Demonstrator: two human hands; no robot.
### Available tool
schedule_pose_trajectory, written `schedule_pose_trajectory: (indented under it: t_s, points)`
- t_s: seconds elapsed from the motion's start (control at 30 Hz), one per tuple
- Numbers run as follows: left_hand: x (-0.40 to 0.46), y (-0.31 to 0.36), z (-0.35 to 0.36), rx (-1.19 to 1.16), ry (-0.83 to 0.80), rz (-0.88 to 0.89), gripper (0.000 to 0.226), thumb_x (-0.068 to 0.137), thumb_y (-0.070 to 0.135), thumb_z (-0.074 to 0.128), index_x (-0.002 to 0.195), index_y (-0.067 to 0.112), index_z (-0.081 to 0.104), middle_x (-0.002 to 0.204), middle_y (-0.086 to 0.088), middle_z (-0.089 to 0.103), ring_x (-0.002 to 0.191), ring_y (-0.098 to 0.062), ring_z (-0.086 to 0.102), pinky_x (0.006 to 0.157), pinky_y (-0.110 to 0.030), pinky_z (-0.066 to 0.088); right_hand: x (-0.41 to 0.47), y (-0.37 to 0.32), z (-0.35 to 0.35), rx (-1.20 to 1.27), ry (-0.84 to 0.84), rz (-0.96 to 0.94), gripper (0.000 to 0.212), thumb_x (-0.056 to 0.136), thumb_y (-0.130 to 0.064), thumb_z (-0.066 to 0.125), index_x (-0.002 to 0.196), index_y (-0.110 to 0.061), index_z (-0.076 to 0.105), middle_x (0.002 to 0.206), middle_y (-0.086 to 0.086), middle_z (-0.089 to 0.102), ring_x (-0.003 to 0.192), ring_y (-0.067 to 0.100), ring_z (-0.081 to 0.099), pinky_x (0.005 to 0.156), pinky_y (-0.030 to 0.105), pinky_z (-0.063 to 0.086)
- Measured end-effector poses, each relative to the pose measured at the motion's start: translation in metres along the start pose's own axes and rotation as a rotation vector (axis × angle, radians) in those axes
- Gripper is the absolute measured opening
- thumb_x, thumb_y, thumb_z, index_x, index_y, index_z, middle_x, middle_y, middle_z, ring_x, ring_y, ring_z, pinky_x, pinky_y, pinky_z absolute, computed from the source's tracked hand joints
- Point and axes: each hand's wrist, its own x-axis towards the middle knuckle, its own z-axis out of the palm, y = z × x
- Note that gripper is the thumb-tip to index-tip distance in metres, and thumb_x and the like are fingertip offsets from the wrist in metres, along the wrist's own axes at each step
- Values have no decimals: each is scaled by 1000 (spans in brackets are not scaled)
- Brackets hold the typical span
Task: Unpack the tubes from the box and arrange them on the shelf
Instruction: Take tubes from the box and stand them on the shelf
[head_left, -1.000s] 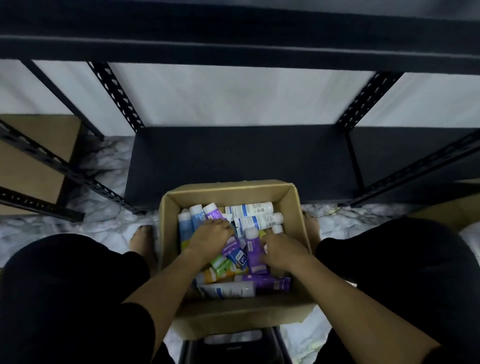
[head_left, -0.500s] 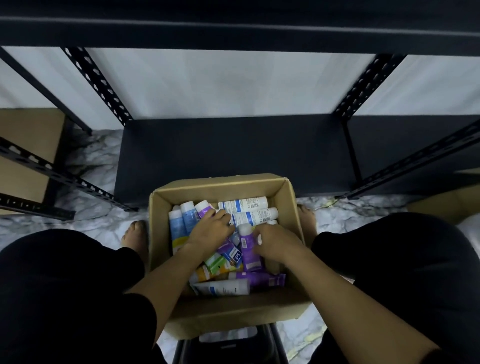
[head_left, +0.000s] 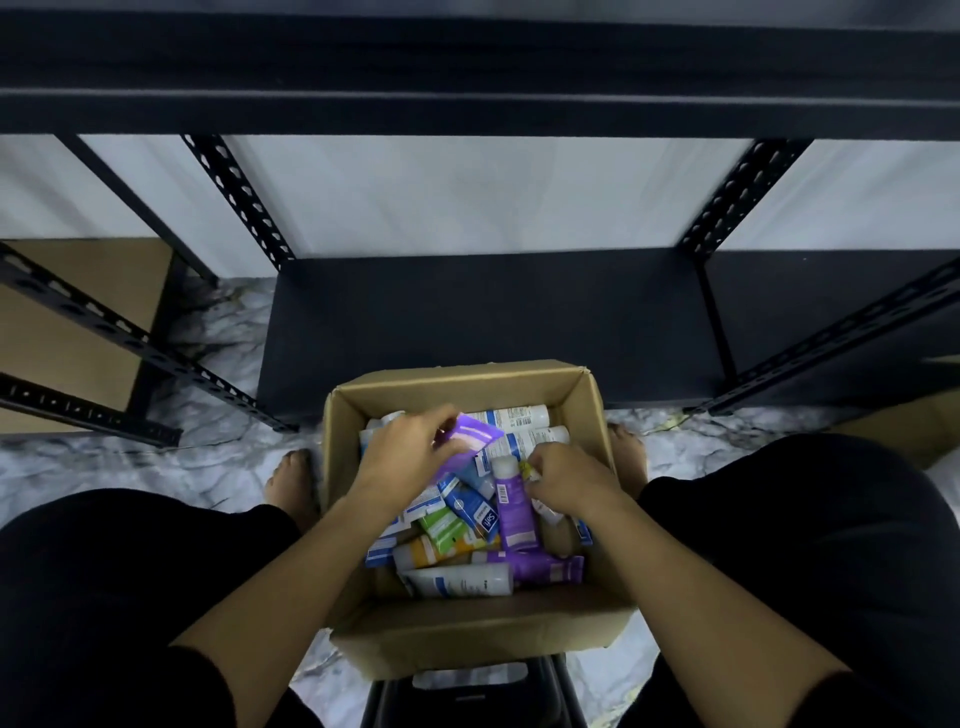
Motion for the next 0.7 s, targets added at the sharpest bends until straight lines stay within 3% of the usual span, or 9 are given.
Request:
schedule_pose_trajectory:
  t_s: [0.13, 0.23, 0.4, 0.53, 0.7]
  points:
    - [-26, 3, -27, -201, 69, -108, 45, 86, 37, 72, 125, 31, 51, 106, 8, 70, 90, -8, 67, 77, -36, 59, 3, 2, 14, 44, -41, 45, 15, 91, -29, 61, 103, -20, 62, 102, 3, 66, 88, 20, 66, 80, 35, 56]
    - [-49, 3, -39, -295, 103, -194, 62, 87, 33, 72, 138, 36, 37, 106, 11, 65, 80, 2, 63, 62, -19, 53, 4, 2, 26, 50, -41, 81, 20, 92, -31, 60, 109, -20, 61, 109, 4, 65, 92, 20, 65, 83, 38, 56]
    - [-72, 4, -40, -242, 120, -215, 51, 91, 34, 67, 137, 33, 45, 117, 7, 68, 70, 15, 51, 49, -1, 37, 2, -1, 49, 129, -26, 89, 37, 90, -25, 66, 122, -18, 50, 121, 4, 60, 106, 24, 62, 87, 38, 52]
    - [-75, 7, -37, -202, 121, -227, 51, 92, 35, 66, 138, 29, 46, 118, 4, 69, 67, 13, 45, 62, 11, 29, 1, -3, 66, 162, 7, 128, 41, 86, -27, 73, 121, -17, 53, 122, 5, 61, 110, 25, 61, 92, 43, 53]
    - [-74, 3, -38, -253, 130, -249, 48, 92, 36, 65, 136, 29, 47, 120, 5, 68, 68, 10, 49, 61, 11, 31, 7, -4, 74, 239, 63, 140, 50, 83, -25, 76, 124, -19, 47, 123, 4, 60, 115, 27, 59, 95, 47, 52]
